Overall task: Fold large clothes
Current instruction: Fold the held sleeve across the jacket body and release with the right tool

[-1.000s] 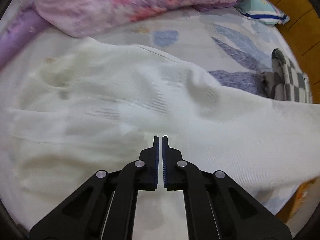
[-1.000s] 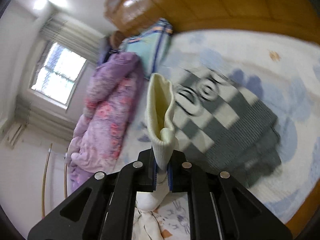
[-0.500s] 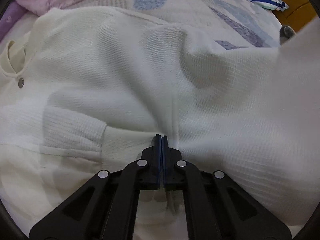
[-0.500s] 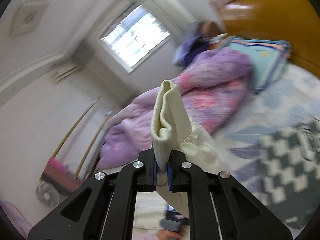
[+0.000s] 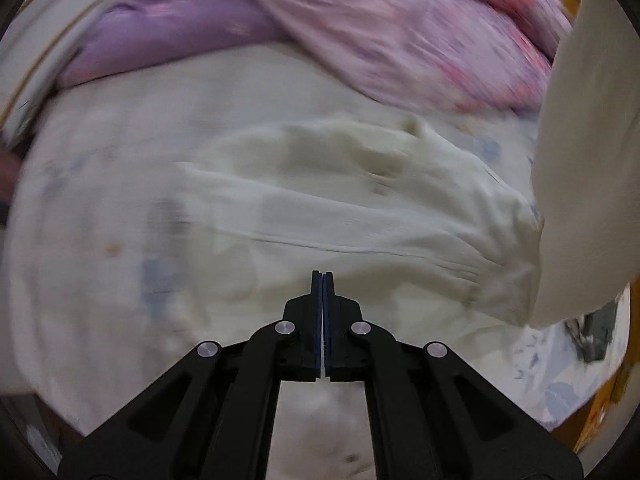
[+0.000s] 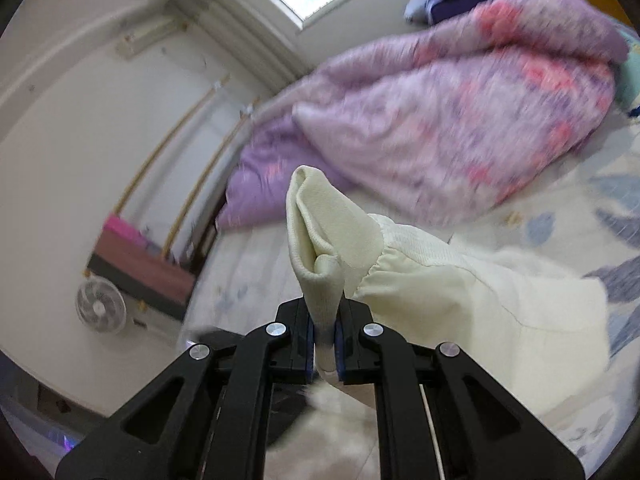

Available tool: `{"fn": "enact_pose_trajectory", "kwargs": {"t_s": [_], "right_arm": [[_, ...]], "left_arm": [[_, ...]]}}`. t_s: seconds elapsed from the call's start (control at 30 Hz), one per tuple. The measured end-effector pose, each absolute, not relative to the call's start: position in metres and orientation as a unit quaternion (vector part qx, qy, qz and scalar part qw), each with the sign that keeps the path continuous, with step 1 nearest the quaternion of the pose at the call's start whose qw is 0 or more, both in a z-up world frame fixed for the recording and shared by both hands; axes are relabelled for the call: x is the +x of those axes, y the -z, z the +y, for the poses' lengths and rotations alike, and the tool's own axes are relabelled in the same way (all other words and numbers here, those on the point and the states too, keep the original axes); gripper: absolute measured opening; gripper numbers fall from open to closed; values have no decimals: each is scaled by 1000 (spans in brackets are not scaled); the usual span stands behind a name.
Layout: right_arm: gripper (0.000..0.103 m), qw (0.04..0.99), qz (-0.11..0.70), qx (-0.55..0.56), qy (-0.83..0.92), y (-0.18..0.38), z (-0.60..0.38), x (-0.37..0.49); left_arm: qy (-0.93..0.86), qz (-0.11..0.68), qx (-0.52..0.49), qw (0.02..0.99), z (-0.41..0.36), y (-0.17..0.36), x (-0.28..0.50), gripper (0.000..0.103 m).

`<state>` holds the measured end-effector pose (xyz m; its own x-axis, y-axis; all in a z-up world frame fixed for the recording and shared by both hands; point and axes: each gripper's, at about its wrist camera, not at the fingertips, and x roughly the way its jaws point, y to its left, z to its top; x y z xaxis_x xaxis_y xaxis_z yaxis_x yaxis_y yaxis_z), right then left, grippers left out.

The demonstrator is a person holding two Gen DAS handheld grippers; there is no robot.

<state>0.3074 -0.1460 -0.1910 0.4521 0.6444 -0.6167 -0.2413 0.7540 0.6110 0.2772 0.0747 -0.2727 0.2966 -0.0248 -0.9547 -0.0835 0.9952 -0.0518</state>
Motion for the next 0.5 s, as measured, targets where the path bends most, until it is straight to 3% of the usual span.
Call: {"fn": "enact_pose_trajectory", "kwargs": {"t_s": [0.23,0.3,0.33,0.43,0.5], "right_arm": [[8,795,516,172,-269,270,-52,294],[17,787,535,150,-268,294,-28,285],[27,766,566,142,-271,310,-15,285],[31,733,590,169,-294,319,-13,280],[61,746,578,175,-281,312,-31,274]], "left_arm": [[-101,570,-49,814,177,233,257,2],[-114,569,-47,813,191,235,254,2],[-121,571,-45,811,197,237,251,2],[-128,585,-53,799,203,252,249,2],[-125,590,-51,796,203,258,248,2]]}}
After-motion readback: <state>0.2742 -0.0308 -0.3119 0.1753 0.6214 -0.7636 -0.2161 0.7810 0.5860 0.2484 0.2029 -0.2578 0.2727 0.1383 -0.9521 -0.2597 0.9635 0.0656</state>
